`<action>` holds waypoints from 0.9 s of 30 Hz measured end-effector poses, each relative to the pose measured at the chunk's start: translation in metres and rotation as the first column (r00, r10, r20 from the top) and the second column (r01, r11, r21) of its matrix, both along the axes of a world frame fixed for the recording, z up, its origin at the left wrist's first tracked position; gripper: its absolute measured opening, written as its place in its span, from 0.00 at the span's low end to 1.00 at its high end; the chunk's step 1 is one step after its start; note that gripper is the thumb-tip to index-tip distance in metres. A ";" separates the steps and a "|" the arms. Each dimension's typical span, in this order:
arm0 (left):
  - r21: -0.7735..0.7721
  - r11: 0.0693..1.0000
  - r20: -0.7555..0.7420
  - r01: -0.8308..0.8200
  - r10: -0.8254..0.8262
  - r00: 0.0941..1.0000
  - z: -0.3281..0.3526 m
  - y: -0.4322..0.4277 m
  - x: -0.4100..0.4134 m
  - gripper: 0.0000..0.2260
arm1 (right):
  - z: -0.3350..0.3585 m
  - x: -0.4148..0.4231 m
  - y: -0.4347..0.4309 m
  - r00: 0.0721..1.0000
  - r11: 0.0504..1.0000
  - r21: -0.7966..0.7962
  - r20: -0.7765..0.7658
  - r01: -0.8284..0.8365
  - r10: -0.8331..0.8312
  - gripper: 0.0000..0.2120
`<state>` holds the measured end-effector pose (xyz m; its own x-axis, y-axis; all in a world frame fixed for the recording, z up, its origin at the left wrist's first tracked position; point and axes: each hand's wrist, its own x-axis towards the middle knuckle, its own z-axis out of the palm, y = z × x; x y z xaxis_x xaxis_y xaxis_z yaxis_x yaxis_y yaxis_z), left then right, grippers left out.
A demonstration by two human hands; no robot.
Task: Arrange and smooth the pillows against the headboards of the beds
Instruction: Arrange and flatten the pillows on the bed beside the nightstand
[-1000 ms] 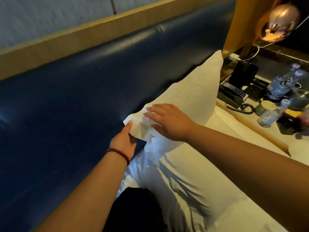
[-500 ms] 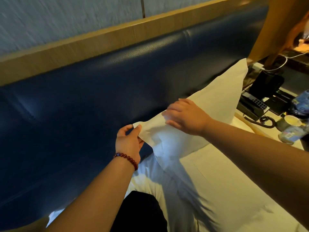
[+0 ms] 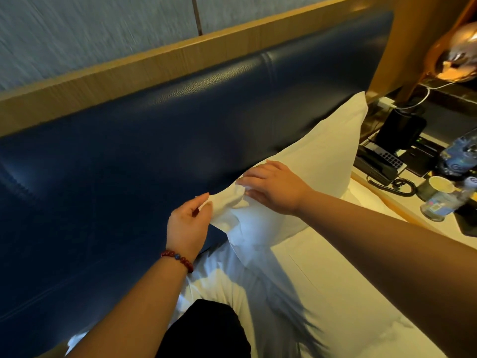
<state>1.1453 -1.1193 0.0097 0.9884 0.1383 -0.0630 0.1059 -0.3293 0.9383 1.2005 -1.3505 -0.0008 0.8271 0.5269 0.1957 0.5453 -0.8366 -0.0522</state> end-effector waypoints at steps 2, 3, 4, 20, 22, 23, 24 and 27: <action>0.180 0.983 0.013 0.042 -0.045 0.999 0.002 0.003 0.003 0.09 | 0.000 0.002 0.002 1.000 1.000 -0.003 -0.016 -0.014 0.014 0.20; 0.242 0.970 0.028 0.033 -0.041 0.999 0.003 0.006 0.004 0.06 | 0.000 0.003 0.000 0.998 0.999 -0.003 -0.030 -0.049 0.049 0.21; 0.278 0.960 0.045 0.017 -0.031 0.999 0.005 0.009 0.006 0.03 | 0.000 0.006 -0.007 0.996 0.997 -0.018 -0.035 -0.081 0.080 0.22; 0.736 0.606 0.129 0.303 -0.565 0.815 0.024 -0.069 0.038 0.21 | 0.015 -0.008 -0.067 0.982 0.982 -0.104 -0.087 0.160 -0.170 0.27; 0.794 0.472 -0.010 0.384 -0.621 0.784 0.019 -0.091 0.052 0.29 | 0.009 0.003 -0.087 0.972 0.967 -0.168 -0.104 0.192 -0.211 0.27; 0.810 0.408 -0.083 0.422 -0.632 0.771 0.016 -0.101 0.058 0.32 | 0.010 0.011 -0.104 0.938 0.938 -0.159 -0.111 0.308 -0.327 0.27; 0.818 0.358 -0.144 0.451 -0.631 0.762 0.014 -0.107 0.064 0.33 | 0.013 0.019 -0.122 0.883 0.887 -0.143 -0.116 0.439 -0.455 0.27; 0.836 0.278 -0.231 0.474 -0.606 0.761 0.018 -0.117 0.081 0.31 | 0.027 0.022 -0.152 0.831 0.830 -0.135 -0.067 0.541 -0.552 0.29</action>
<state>1.2266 -1.2365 0.0274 0.8460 -0.5134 -0.1441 -0.4903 -0.8552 0.1682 1.2225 -1.5021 0.0261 0.9978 -0.0043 0.0667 -0.0059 -0.9997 0.0248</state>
